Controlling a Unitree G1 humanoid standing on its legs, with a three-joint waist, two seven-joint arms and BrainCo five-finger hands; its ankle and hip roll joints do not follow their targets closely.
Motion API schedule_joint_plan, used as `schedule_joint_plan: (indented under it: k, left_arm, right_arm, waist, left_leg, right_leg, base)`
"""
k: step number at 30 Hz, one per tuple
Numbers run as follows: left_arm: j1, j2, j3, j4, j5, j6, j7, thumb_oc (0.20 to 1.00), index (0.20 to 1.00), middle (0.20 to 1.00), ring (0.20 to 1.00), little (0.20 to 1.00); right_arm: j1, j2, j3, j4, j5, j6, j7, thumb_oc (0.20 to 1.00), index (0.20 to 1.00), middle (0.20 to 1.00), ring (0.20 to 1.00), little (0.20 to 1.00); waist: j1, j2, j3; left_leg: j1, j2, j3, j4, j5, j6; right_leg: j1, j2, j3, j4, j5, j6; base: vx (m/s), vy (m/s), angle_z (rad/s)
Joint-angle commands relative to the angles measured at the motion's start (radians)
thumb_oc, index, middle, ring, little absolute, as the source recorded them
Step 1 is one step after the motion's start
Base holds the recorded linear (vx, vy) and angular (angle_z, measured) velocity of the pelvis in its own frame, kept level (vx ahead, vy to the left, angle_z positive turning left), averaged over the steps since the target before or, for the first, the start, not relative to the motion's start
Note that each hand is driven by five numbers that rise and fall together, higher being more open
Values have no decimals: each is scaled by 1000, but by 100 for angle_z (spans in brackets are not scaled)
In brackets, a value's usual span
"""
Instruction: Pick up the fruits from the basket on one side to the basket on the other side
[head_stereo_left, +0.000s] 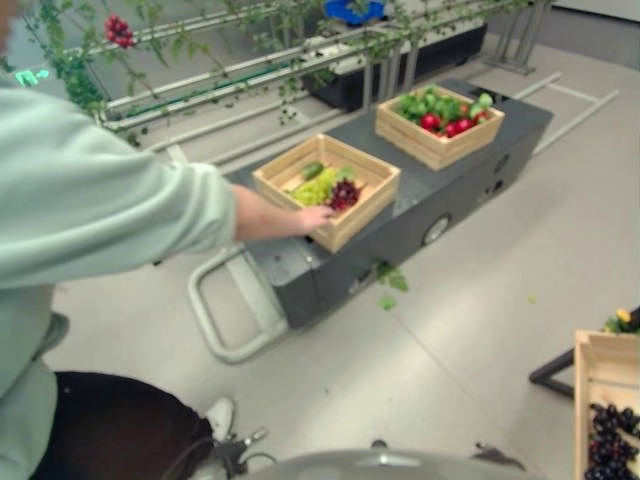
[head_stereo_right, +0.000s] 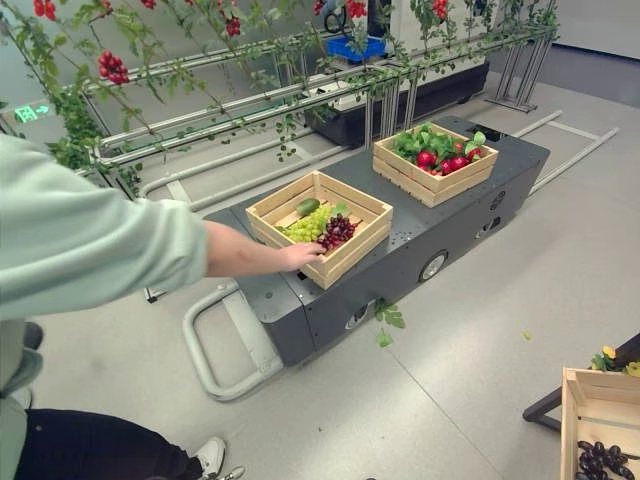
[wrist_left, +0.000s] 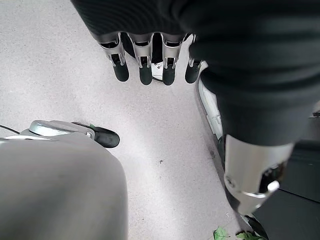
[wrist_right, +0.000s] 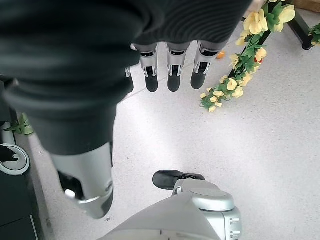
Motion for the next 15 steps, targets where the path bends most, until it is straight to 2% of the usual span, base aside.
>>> schedule_joint_plan:
  k: [1,15]
  left_arm:
    - [-46,-60,0,54,57,-10,-2,1000,1000,1000,1000,1000]
    - [-58,-61,-7,74,64,2,-16,1000,1000,1000,1000,1000]
  right_arm:
    - [-37,-10,19,31,13,-20,3,1000,1000,1000,1000,1000]
    - [-38,-12,22,32,18,-14,13,1000,1000,1000,1000,1000]
  waist:
    - [-1,-48,-27]
    - [-9,-44,-18]
  left_leg:
    - [-80,-57,-16,43,-48,1]
    - [-88,-51,-14,43,-41,-5]
  right_leg:
    - [11,15,28,9,-99,63]
    - [4,20,30,9,-97,61]
  base:
    - [0,0,0]
    - [0,0,0]
